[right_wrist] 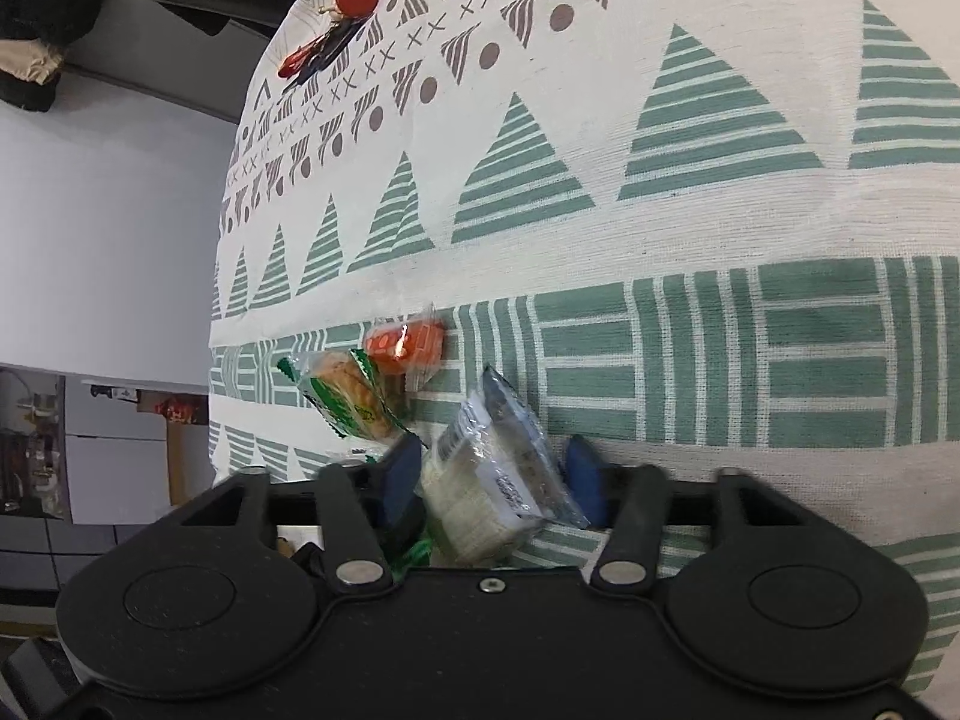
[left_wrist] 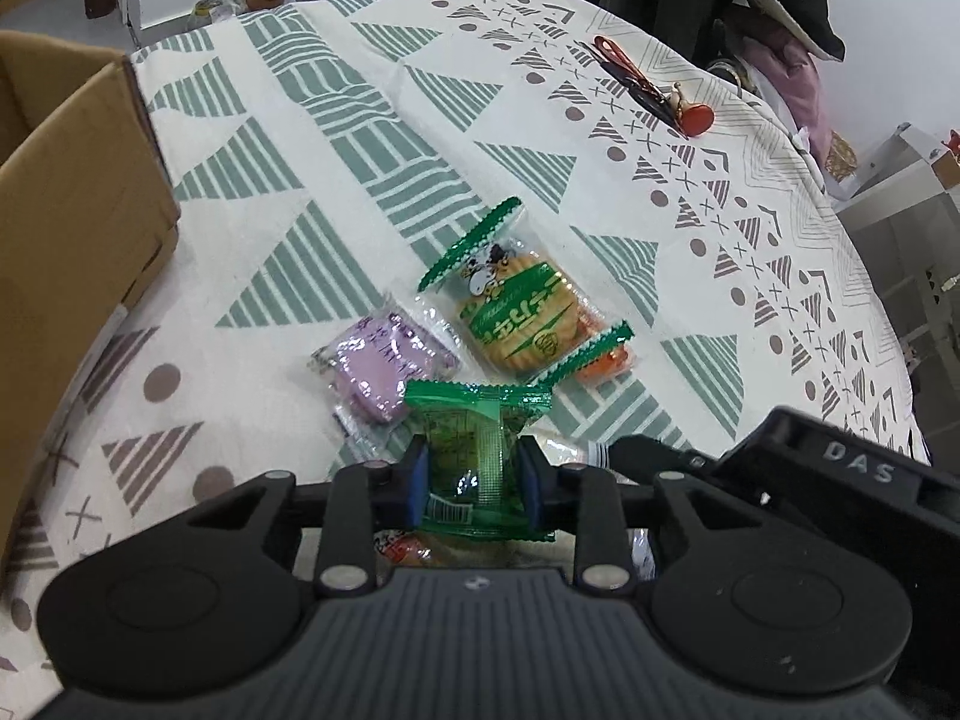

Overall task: Organize snacks
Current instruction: 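Grasp the green-wrapped pack with the left tool while the right tool grasps the clear white pack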

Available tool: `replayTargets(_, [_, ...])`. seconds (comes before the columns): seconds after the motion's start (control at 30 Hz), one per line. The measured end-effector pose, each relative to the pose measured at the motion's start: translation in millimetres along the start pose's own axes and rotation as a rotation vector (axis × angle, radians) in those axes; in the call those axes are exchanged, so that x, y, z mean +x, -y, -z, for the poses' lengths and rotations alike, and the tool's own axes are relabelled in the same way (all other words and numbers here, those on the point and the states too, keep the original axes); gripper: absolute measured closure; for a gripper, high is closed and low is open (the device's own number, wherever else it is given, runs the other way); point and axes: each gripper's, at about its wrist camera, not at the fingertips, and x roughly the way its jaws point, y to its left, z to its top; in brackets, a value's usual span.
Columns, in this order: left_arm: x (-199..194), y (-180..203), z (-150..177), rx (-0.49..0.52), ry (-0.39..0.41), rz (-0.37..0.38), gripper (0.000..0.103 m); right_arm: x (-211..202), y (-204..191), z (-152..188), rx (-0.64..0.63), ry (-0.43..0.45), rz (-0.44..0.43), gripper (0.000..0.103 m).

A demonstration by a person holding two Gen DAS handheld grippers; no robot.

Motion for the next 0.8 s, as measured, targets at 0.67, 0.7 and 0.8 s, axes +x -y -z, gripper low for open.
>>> replayTargets(0.67, [-75.8, -20.1, 1.2, 0.035, 0.125, 0.002, 0.074, -49.5, -34.3, 24.4, -0.125, 0.078, -0.178, 0.093])
replayTargets(0.7, [-80.1, -21.4, 1.6, 0.041, 0.132, -0.004, 0.074, -50.9, -37.0, 26.2, -0.133, 0.081, -0.186, 0.093])
replayTargets(0.8, [-92.1, -27.8, 2.1, 0.041, 0.149, -0.006, 0.074, -55.5, -45.7, 31.8, -0.169, 0.09, -0.222, 0.093])
